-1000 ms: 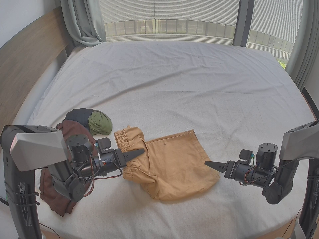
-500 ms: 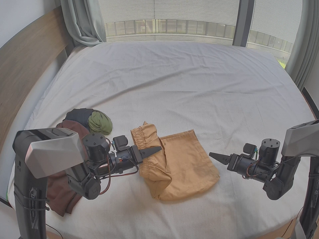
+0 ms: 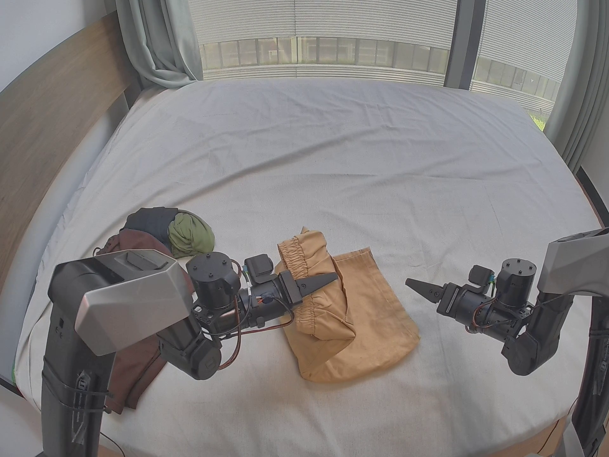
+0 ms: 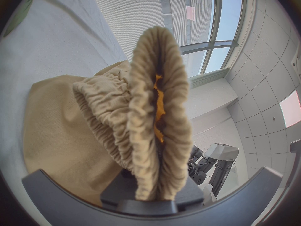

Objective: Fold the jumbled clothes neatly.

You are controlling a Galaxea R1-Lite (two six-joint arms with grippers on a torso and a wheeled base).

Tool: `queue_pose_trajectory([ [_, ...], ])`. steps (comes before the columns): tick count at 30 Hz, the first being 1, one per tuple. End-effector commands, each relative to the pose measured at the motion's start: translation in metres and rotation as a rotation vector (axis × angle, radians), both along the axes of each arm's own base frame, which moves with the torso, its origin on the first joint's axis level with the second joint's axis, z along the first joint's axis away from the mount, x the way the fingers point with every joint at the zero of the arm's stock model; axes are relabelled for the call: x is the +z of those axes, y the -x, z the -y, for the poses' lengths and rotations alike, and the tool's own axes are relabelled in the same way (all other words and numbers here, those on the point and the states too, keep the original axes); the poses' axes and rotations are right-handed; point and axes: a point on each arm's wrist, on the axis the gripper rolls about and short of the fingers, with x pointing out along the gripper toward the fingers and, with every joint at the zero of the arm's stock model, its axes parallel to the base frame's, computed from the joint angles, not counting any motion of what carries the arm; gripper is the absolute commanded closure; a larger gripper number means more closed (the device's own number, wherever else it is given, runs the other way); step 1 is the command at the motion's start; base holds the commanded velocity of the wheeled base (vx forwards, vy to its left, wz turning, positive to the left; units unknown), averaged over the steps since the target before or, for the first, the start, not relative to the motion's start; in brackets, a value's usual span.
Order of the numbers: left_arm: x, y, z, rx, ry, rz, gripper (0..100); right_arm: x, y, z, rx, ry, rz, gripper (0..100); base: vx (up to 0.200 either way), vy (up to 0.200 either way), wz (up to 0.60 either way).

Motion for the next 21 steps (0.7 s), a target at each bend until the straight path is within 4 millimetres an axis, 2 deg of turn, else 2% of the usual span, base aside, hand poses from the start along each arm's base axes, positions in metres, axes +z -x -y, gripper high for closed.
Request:
queue_pose_trajectory([
  [1,-0.007,-0.003,0.008,-0.013,0.004,0.003,100,0.000,-0.001,0.000,-0.001,-0.001,0.002,0,0.000,0.000,0.00],
  [11,-0.014,-0.006,0.026,-0.049,0.029,-0.015,100,-0.001,-0.003,0.002,-0.007,-0.001,0.004,0,0.000,0.000,0.00],
  [15,-0.020,-0.007,0.028,-0.050,0.025,-0.022,100,0.000,-0.003,0.002,-0.010,-0.003,0.006,0,0.000,0.000,0.00],
  [21,-0.017,-0.010,0.029,-0.052,0.036,-0.014,100,-0.001,-0.003,0.002,-0.010,-0.002,0.004,0,0.000,0.000,0.00],
])
